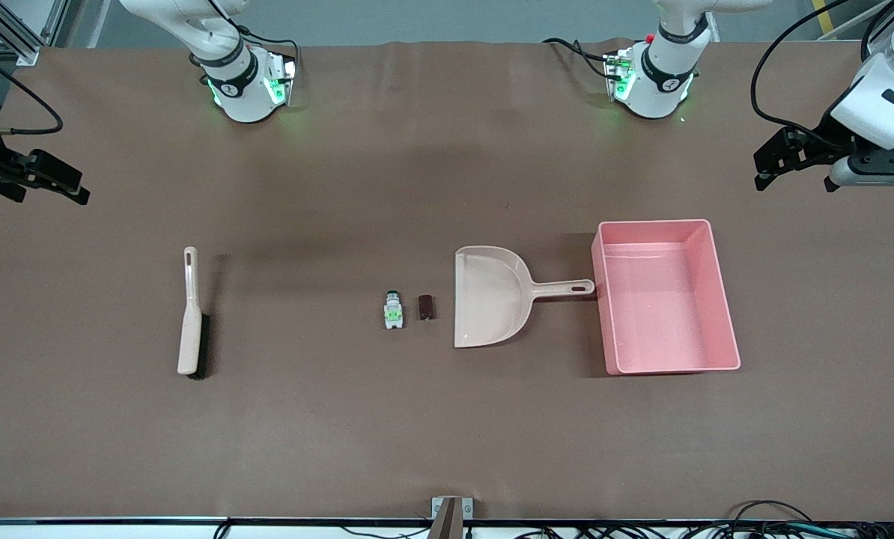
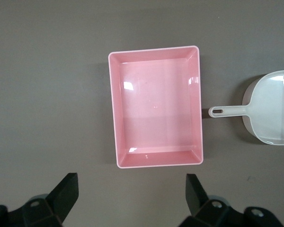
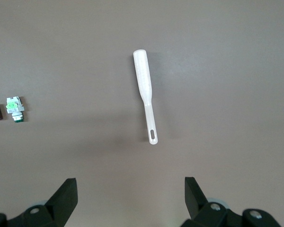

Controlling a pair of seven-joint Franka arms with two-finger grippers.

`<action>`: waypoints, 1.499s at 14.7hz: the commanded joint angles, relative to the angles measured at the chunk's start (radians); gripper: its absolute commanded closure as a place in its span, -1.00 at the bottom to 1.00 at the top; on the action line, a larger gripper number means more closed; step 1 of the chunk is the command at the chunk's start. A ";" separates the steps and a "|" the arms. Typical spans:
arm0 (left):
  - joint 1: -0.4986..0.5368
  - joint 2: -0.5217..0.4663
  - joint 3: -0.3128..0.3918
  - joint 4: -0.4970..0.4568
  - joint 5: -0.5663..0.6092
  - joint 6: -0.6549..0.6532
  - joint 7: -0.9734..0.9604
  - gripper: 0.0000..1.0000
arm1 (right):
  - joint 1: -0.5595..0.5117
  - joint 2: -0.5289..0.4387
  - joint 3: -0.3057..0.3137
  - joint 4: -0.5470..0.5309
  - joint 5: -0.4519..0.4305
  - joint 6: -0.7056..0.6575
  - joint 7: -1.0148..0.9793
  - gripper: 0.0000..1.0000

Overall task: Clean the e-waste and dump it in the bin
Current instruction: 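Move the left gripper to the dustpan handle while the right gripper reaches the brush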

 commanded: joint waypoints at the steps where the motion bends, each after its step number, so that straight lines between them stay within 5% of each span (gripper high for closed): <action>1: 0.003 0.007 -0.003 0.024 0.009 -0.031 -0.001 -1.00 | -0.007 -0.015 0.002 -0.013 0.009 -0.003 -0.001 -1.00; 14: -0.037 0.109 -0.026 0.021 -0.006 0.083 0.019 -1.00 | -0.005 -0.015 0.002 -0.014 0.009 -0.003 -0.003 -1.00; 22: -0.043 0.210 -0.103 0.018 -0.006 0.184 0.186 -1.00 | -0.008 -0.020 0.000 -0.221 0.007 0.087 -0.009 -1.00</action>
